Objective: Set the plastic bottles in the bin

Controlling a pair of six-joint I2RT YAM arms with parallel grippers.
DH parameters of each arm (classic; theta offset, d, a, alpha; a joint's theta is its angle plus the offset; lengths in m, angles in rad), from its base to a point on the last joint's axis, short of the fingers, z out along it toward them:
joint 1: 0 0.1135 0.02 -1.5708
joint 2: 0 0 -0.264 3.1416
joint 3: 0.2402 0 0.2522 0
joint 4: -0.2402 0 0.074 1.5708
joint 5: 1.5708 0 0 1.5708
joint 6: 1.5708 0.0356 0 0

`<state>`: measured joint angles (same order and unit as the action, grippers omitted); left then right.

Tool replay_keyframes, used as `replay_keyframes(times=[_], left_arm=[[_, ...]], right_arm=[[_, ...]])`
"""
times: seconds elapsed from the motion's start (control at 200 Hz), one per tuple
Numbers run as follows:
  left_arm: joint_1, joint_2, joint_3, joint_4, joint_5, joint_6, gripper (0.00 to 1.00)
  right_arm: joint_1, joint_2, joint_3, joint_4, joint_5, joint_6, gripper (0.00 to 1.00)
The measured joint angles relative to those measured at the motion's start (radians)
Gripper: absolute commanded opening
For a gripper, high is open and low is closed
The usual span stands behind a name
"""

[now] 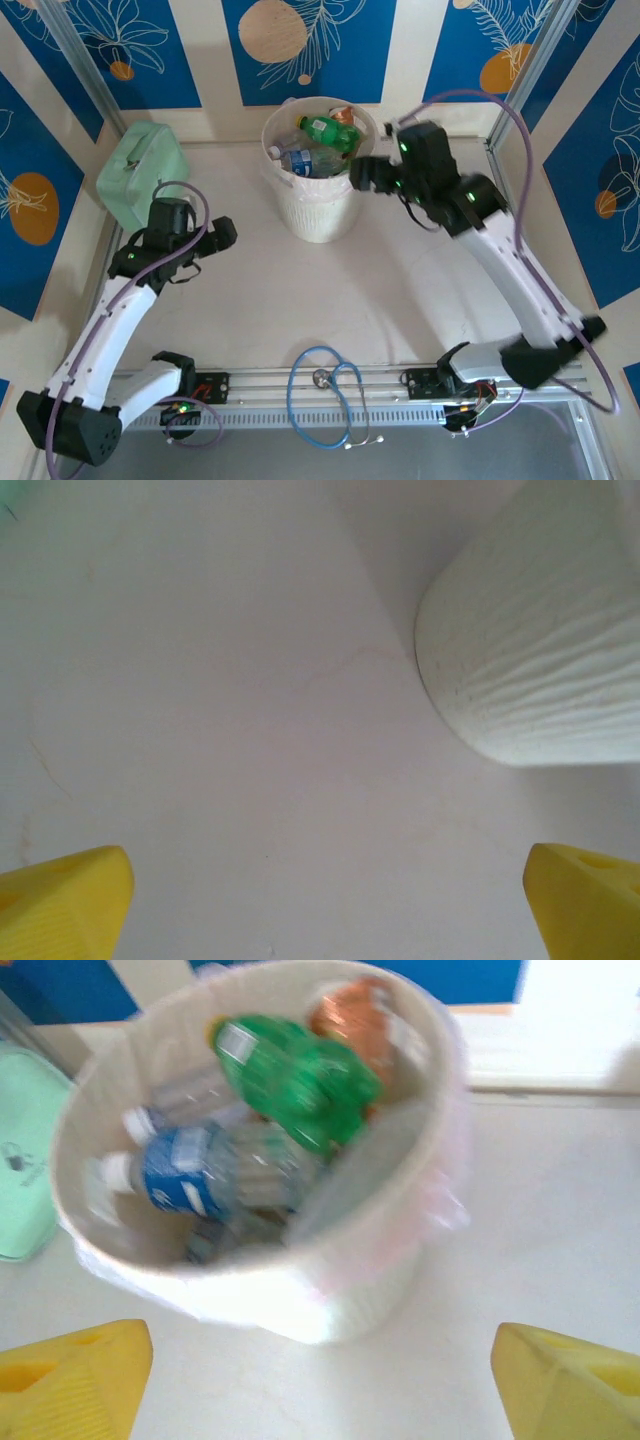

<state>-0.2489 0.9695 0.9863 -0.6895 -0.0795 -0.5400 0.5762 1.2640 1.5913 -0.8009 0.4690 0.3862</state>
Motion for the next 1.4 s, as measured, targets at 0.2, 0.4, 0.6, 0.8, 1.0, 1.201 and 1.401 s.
replay_keyframes(times=[0.2, 0.4, 0.6, 0.8, 1.0, 1.201, 1.401], left_arm=[[0.002, 0.029, -0.041, 0.118, -0.172, 0.113, 1.00], [0.003, 0.178, -0.198, 0.335, -0.320, 0.229, 1.00], [0.009, 0.278, -0.443, 0.705, -0.469, 0.349, 1.00], [0.034, 0.410, -0.573, 1.102, -0.474, 0.447, 1.00], [0.069, 0.510, -0.636, 1.464, -0.404, 0.538, 1.00], [0.101, 0.599, -0.647, 1.619, -0.267, 0.573, 1.00], [0.129, 0.599, -0.645, 1.636, -0.216, 0.572, 1.00]], right_arm=[[-0.008, -0.364, -0.529, 0.146, 0.102, 0.020, 0.99], [-0.044, -0.585, -1.015, 0.341, 0.193, -0.076, 0.99], [-0.212, -0.573, -1.264, 0.558, 0.314, -0.087, 0.99], [-0.344, -0.364, -1.345, 0.880, 0.327, -0.140, 0.99], [-0.478, -0.080, -1.332, 1.257, 0.080, -0.257, 0.99], [-0.536, 0.229, -1.267, 1.591, -0.135, -0.270, 0.99], [-0.567, 0.270, -1.209, 1.609, -0.236, -0.259, 0.99]])
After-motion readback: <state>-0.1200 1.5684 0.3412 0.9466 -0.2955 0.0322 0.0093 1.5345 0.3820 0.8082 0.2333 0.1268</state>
